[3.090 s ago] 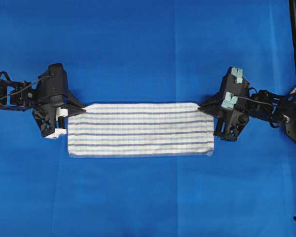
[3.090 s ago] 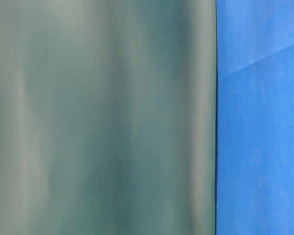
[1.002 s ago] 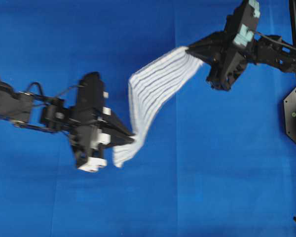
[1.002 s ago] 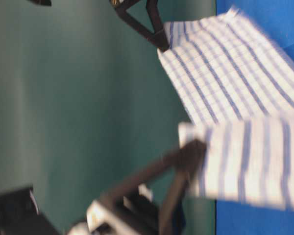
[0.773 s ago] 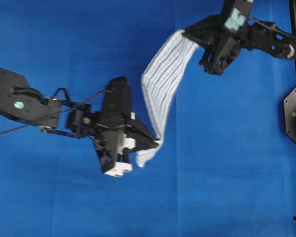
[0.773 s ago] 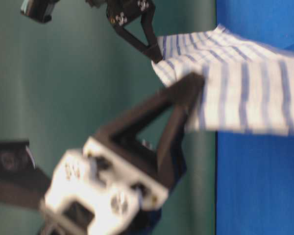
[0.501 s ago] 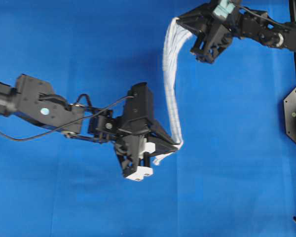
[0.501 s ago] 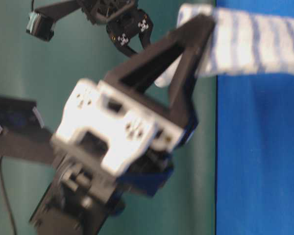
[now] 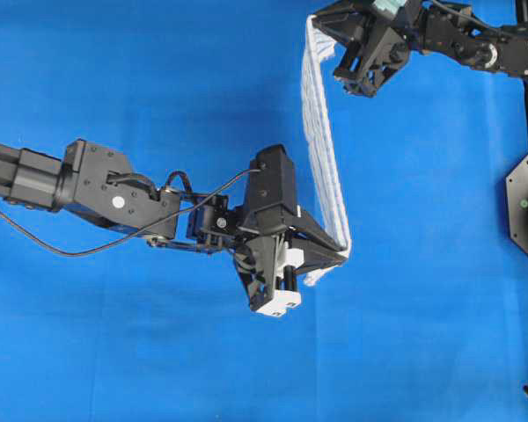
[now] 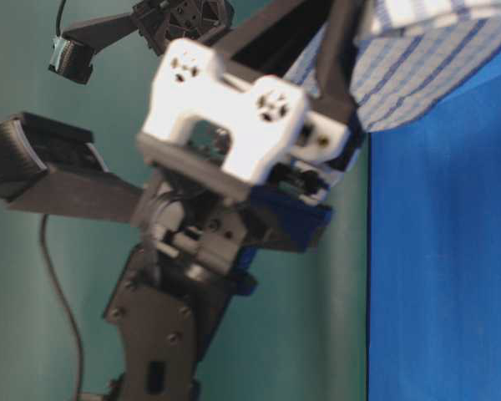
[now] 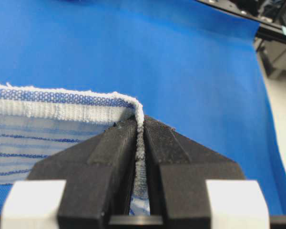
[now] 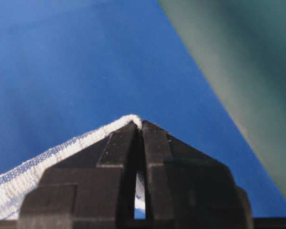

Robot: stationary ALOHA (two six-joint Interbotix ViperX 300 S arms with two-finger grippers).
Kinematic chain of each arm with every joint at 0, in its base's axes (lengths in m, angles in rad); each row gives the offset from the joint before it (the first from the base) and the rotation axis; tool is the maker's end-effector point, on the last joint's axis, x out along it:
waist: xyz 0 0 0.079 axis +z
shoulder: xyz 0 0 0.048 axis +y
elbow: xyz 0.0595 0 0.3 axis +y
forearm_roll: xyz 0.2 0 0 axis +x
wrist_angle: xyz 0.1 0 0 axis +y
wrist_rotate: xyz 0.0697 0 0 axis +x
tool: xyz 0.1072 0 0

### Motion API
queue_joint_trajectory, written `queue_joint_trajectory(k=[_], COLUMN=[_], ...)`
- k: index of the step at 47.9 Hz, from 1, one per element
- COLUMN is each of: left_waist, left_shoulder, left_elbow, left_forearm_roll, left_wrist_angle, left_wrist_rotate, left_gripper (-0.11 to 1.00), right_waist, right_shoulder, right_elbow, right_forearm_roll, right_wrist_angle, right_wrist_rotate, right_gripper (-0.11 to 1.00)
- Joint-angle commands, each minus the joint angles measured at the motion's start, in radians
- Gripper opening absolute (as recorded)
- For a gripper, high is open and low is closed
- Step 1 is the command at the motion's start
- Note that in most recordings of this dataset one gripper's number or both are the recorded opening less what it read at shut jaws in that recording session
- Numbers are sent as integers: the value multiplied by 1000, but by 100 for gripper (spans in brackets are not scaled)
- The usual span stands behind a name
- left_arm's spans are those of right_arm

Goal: Fold the blue towel.
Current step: 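Lift the strip and rotate it vertical, laying it down lengthwise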

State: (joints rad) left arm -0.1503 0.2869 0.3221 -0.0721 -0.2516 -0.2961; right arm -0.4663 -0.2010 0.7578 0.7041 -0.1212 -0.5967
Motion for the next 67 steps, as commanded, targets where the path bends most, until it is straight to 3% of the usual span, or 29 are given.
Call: queue_joint_trajectory(k=[1, 18, 32, 44, 67], left_waist=[-5, -2, -14, -23, -37], left_shoulder=[-5, 6, -43, -78, -92], left_elbow=[-23, 46, 187, 282, 327], left_forearm_roll=[2, -5, -112, -147, -170], left_wrist_angle=[-34, -123, -199, -273, -261], left_wrist_rotate=[0, 0, 0, 0, -2], left_gripper=[3, 3, 3, 3, 3], right_waist=[-18, -23, -17, -9, 2], right_shoulder=[-9, 92, 244, 341, 383], right_elbow=[-15, -80, -216, -330, -357], right_forearm_roll=[-3, -12, -14, -29, -29], right_wrist_angle=[-2, 55, 101, 144, 152], right_wrist_rotate=[-6, -20, -23, -23, -20], right_gripper=[3, 3, 3, 3, 3])
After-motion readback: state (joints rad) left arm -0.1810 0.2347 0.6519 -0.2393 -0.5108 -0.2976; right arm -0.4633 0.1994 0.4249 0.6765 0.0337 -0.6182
